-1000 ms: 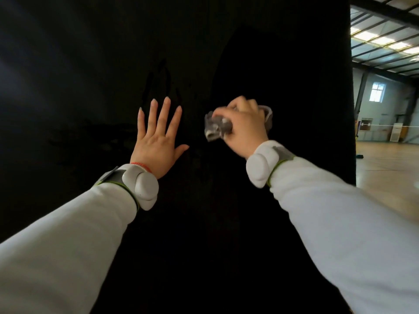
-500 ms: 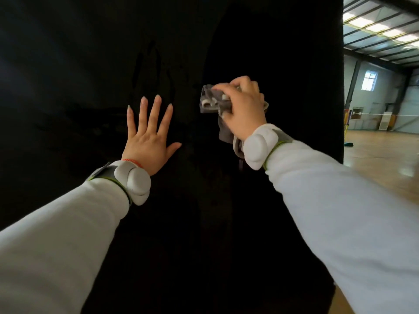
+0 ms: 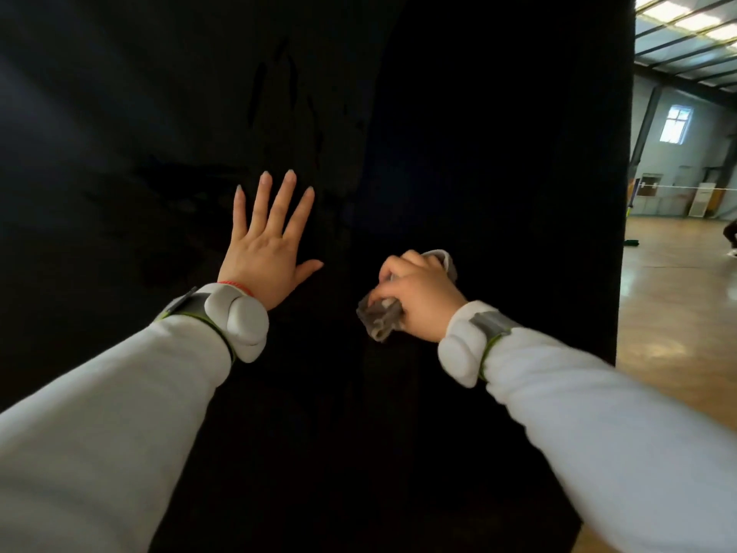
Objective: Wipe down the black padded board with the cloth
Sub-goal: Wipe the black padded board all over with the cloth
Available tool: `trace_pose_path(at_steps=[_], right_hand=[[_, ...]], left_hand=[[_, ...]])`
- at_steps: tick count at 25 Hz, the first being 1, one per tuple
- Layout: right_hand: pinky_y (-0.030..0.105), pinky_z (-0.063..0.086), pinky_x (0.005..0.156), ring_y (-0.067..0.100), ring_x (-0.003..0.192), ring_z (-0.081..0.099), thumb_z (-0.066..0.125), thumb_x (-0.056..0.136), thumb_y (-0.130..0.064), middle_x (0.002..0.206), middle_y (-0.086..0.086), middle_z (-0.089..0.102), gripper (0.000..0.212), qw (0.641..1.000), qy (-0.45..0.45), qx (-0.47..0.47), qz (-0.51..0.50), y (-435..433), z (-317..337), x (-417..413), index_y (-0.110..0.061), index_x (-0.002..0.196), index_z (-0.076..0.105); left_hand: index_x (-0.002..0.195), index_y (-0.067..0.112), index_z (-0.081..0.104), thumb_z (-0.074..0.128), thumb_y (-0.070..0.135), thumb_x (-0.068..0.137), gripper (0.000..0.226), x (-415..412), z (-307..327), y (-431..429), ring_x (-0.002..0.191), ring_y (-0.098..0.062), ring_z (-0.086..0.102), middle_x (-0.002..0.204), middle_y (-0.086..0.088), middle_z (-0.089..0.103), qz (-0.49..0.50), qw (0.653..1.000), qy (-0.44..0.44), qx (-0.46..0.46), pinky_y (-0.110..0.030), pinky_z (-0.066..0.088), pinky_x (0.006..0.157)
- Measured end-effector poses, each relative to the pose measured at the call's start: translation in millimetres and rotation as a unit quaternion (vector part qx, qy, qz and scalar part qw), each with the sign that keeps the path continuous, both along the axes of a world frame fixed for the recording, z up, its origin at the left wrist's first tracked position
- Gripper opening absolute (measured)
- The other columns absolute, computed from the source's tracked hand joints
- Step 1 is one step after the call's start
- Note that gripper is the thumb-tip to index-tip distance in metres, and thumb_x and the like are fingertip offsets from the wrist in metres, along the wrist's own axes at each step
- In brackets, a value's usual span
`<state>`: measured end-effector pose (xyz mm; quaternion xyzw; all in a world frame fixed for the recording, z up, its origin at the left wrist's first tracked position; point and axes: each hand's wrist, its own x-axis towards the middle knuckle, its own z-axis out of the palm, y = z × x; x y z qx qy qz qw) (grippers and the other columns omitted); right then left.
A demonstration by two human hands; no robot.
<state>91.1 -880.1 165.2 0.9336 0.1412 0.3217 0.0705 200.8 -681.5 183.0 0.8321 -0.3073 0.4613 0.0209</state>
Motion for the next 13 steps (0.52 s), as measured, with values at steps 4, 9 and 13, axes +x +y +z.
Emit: trace_pose_path(at_steps=[4,9,13], right_hand=[[0.043,0.035,0.085,0.031,0.103,0.045,0.059,0.07,-0.011,0.11,0.008,0.053,0.037,0.966,-0.201,0.143,-0.073,5,75,7,-0.024,0.104,0.067],[0.035,0.026,0.078,0.029,0.097,0.043,0.059,0.071,-0.015,0.105,0.005,0.052,0.031,0.97,-0.194,0.13,-0.061,9,44,26,-0.026,0.099,0.068],[0.033,0.022,0.075,0.027,0.088,0.045,0.062,0.066,-0.02,0.096,0.003,0.054,0.026,0.98,-0.148,0.127,-0.037,9,-6,16,-0.024,0.091,0.07]], left_hand=[[0.139,0.019,-0.023,0.043,0.056,0.088,0.091,4,-1,-1,0.139,-0.031,-0.023,0.154,-0.01,-0.021,0.006,1.0,0.015,0.002,-0.05,-0.018,0.109],[0.148,0.016,-0.008,0.051,0.051,0.086,0.092,2,-1,-2,0.141,-0.034,-0.017,0.155,-0.012,-0.014,-0.014,1.0,0.006,-0.008,-0.052,-0.014,0.111],[0.149,0.015,-0.001,0.059,0.052,0.081,0.098,-5,-12,1,0.142,-0.035,-0.012,0.156,-0.013,-0.009,-0.019,1.0,0.014,-0.013,-0.054,-0.009,0.112]])
